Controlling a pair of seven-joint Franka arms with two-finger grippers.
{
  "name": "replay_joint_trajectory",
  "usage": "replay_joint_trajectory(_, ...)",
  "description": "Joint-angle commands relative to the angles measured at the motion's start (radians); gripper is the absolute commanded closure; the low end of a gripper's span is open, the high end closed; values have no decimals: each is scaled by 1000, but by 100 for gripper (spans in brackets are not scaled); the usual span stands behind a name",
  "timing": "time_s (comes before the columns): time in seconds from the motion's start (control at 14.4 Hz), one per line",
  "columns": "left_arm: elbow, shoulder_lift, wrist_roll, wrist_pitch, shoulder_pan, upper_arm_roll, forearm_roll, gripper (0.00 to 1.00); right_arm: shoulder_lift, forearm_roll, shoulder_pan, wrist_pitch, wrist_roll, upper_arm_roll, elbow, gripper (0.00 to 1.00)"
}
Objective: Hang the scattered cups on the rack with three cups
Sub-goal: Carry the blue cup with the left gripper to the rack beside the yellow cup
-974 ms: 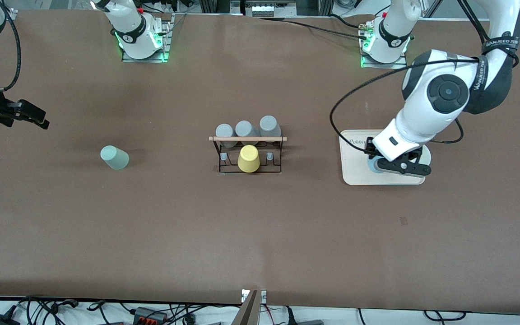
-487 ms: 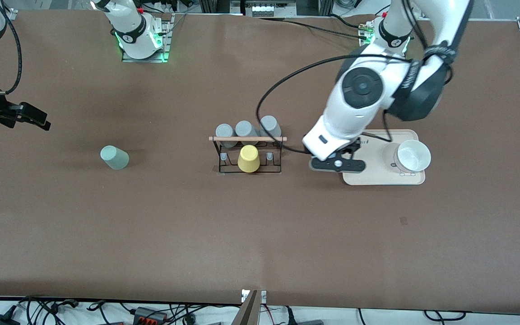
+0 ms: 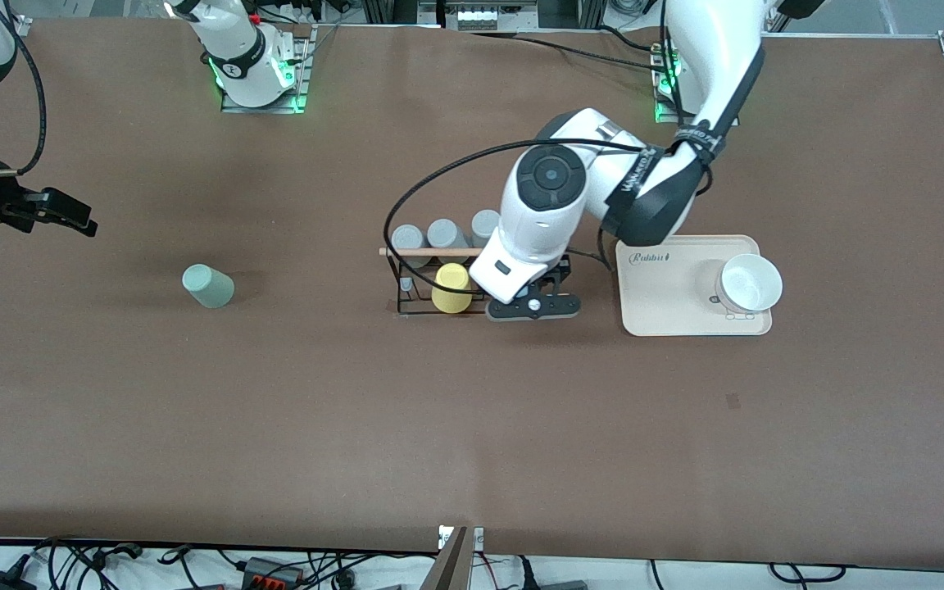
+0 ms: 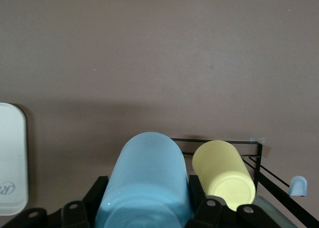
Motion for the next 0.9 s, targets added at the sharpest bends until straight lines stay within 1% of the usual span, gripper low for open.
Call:
replay_joint_trajectory(0.0, 37, 26, -19, -3, -36, 8, 29, 79, 9, -11, 0, -39, -6, 0, 20, 0)
replay_joint_trajectory(0.21, 37, 55, -19, 15, -49, 11, 28, 79, 12, -11, 2, -42, -2, 1, 20, 0)
replay_joint_trajectory(0.42, 34, 60, -19, 24, -56, 13, 36, 79, 17, -9, 2, -62, 0, 0, 20, 0)
replay_joint_trajectory(0.56, 5, 65, -19, 35, -63, 13, 37, 79, 37, -9, -1, -56, 0, 1, 21, 0)
replay_joint_trajectory(0.83, -26, 77, -17, 98, -64, 14, 57, 79, 135, -8, 3, -53, 0, 0, 23, 0)
